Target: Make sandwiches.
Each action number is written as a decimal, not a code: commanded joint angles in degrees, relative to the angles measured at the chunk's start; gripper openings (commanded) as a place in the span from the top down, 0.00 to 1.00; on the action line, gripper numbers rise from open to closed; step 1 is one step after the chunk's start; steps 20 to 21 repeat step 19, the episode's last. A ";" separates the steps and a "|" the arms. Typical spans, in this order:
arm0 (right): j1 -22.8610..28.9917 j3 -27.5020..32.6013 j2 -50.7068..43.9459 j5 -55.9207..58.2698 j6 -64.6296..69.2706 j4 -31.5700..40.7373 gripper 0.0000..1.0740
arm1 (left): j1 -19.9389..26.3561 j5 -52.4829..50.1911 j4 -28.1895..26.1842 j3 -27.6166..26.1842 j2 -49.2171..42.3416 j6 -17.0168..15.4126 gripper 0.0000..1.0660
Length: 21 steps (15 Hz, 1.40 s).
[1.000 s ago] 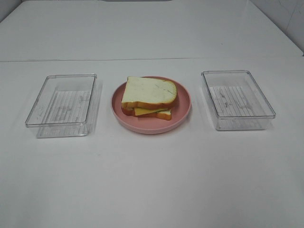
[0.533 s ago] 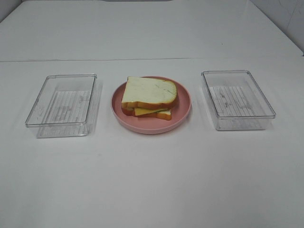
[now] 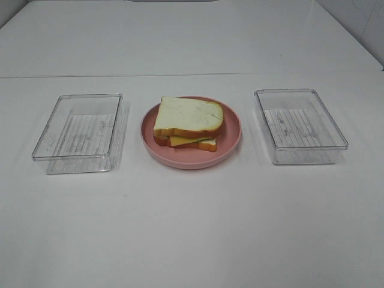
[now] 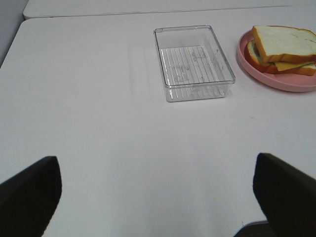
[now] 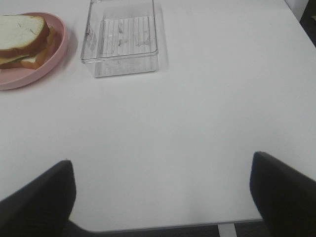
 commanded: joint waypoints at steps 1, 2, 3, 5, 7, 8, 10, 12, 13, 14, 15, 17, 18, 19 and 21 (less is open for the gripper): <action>-0.23 0.17 -1.95 -0.40 -2.92 2.01 0.15 | -0.29 -0.23 -0.40 0.17 -1.20 0.11 0.08; -0.23 0.23 -1.95 -0.40 -4.07 2.46 0.15 | -0.29 -0.23 -0.40 0.17 -1.20 0.11 0.08; -0.23 0.23 -1.95 -0.40 -4.01 2.46 0.15 | -0.29 -0.23 -0.40 0.17 -1.20 0.11 0.08; -0.23 0.23 -1.95 -0.40 -4.01 2.52 0.15 | -0.52 -0.23 -0.40 0.17 -1.20 0.11 0.08; -0.29 0.23 -1.95 -0.40 -4.01 2.52 0.15 | -0.52 -0.23 -0.40 0.17 -1.20 0.06 0.08; -0.29 0.23 -2.01 -0.40 -4.01 2.52 0.15 | -0.52 -0.23 -0.40 0.17 -1.20 0.06 0.08; -0.29 0.23 -1.95 -0.46 -4.01 2.52 0.15 | -0.52 -0.23 -0.40 0.17 -1.20 0.06 0.08; -0.29 0.23 -1.89 -0.46 -4.01 2.52 0.15 | -0.52 -0.23 -0.40 0.17 -1.20 0.11 0.08; -0.29 0.23 -1.89 -0.46 -4.01 2.52 0.15 | -0.52 -0.23 -0.40 0.17 -1.20 0.11 0.08; -0.29 0.23 -1.89 -0.46 -4.01 2.52 0.15 | -0.52 -0.23 -0.40 0.17 -1.20 0.11 0.08; -0.29 0.23 -1.89 -0.46 -4.01 2.52 0.15 | -0.52 -0.23 -0.40 0.17 -1.20 0.11 0.08; -0.29 0.23 -1.89 -0.46 -4.01 2.52 0.15 | -0.52 -0.23 -0.34 0.17 -1.20 0.11 0.08; -0.29 0.23 -1.89 -0.46 -4.01 2.52 0.15 | -0.46 -0.23 -0.34 0.17 -1.20 0.11 0.08; -0.29 0.23 -1.89 -0.46 -4.01 2.52 0.15 | -0.40 -0.23 -0.34 0.17 -1.20 0.11 0.08; -0.29 0.23 -1.89 -0.46 -4.01 2.52 0.15 | -0.40 -0.23 -0.34 0.17 -1.20 0.11 0.08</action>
